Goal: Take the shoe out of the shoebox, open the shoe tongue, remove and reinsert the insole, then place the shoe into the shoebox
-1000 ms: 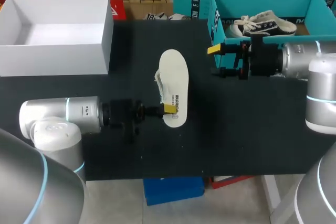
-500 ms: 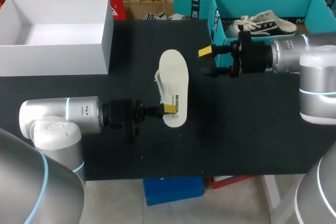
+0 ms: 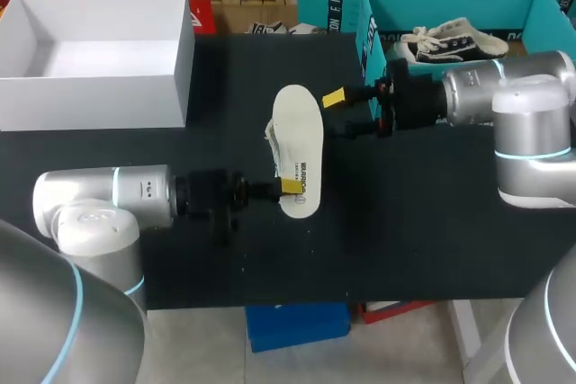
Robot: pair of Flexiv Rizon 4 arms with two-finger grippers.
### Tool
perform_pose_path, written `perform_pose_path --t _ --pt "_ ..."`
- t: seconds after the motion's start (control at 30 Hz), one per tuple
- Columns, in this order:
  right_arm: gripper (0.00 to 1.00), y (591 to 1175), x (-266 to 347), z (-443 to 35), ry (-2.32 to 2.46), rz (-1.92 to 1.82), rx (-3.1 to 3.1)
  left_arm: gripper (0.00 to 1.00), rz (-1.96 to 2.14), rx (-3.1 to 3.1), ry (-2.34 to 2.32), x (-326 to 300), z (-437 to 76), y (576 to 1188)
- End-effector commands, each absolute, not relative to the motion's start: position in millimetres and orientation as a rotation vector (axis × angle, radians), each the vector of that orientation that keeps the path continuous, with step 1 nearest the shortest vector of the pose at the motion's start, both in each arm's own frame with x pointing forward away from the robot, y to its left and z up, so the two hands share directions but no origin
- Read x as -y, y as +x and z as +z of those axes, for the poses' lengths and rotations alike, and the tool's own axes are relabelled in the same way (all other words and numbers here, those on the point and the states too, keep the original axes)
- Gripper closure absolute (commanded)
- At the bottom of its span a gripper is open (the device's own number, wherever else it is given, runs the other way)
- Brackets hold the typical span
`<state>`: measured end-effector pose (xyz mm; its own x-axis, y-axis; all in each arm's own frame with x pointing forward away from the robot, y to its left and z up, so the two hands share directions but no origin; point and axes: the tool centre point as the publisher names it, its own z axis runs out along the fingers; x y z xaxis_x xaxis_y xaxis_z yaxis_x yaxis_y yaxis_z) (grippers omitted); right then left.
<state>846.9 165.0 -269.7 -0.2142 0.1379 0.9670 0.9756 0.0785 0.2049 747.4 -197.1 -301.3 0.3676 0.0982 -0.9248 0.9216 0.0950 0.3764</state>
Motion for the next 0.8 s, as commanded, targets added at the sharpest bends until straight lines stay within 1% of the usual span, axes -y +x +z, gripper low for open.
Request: perform_pose_path --t 0.03,0.37,0.4,0.5,0.57,0.63,0.67,0.7,0.8 --pt "0.00 848 -177 -277 -1.155 -1.245 1.497 1.00 -0.799 -1.031 1.339 198 -301 746" --pt "0.00 843 -185 -285 -1.154 -1.233 1.485 1.00 -0.799 -1.031 1.339 198 -301 746" --pt "0.02 842 -186 -285 -1.153 -1.234 1.484 1.00 -0.799 -1.031 1.339 198 -301 746" --pt "0.19 841 -189 -285 -1.151 -1.231 1.482 1.00 -0.799 -1.031 1.339 198 -301 746" --pt "0.26 841 -191 -286 -1.148 -1.226 1.483 1.00 -0.799 -1.031 1.339 198 -301 746" --pt "0.35 841 -192 -287 -1.145 -1.222 1.483 1.00 -0.799 -1.031 1.339 198 -301 746" --pt "0.45 841 -192 -287 -1.145 -1.220 1.483 1.00 -0.799 -1.031 1.339 198 -301 746" --pt "0.50 840 -193 -287 -1.144 -1.217 1.483 1.00 -0.799 -1.031 1.339 198 -301 746" --pt "0.56 840 -194 -288 -1.143 -1.214 1.483 1.00 -0.799 -1.031 1.339 198 -301 746"
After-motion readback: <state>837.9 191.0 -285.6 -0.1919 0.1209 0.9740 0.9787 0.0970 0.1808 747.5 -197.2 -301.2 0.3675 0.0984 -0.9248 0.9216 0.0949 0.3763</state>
